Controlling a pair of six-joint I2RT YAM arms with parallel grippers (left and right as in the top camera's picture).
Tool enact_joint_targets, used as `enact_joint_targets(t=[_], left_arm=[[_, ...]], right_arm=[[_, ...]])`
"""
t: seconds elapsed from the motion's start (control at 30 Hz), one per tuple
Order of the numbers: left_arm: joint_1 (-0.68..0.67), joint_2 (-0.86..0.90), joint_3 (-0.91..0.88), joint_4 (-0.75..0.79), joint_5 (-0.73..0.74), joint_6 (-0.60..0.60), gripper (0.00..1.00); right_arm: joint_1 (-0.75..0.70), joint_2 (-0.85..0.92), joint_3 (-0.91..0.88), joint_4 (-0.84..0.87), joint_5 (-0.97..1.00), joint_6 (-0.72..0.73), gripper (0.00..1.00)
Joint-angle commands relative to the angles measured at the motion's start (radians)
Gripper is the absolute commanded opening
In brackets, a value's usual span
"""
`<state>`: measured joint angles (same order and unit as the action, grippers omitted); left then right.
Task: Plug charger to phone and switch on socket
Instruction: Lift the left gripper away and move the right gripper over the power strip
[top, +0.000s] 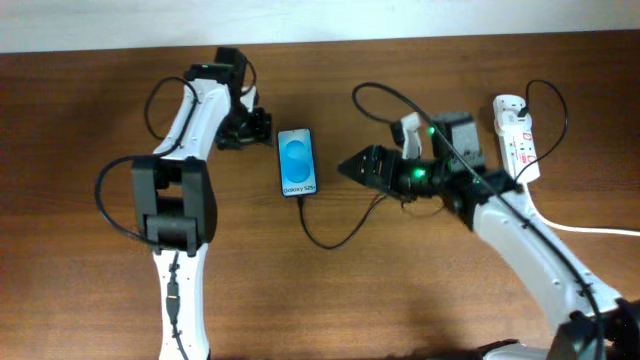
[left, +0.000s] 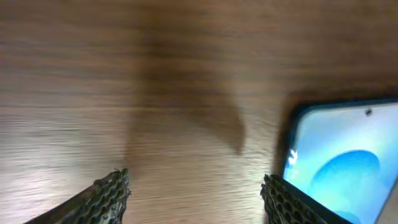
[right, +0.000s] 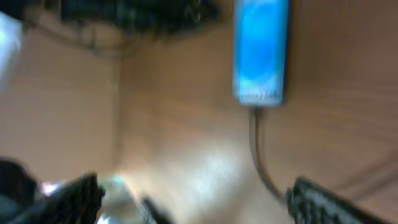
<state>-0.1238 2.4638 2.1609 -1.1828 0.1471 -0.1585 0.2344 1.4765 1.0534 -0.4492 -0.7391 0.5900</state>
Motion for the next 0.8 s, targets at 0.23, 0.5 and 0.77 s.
enact_joint_targets(t=[0.23, 0.5, 0.77], left_arm=[[0.035, -0.353, 0.18, -0.046, -0.04, -0.003, 0.82], [0.035, -0.368, 0.179, -0.068, -0.04, -0.004, 0.99], [0.035, -0.368, 0.179, -0.068, -0.04, -0.004, 1.0]], right_arm=[[-0.091, -0.01, 0.663, -0.725, 0.644, -0.274, 0.98], [-0.608, -0.011, 0.811, -0.865, 0.646, -0.348, 0.98], [-0.966, 0.09, 0.796, -0.848, 0.534, -0.399, 0.98]])
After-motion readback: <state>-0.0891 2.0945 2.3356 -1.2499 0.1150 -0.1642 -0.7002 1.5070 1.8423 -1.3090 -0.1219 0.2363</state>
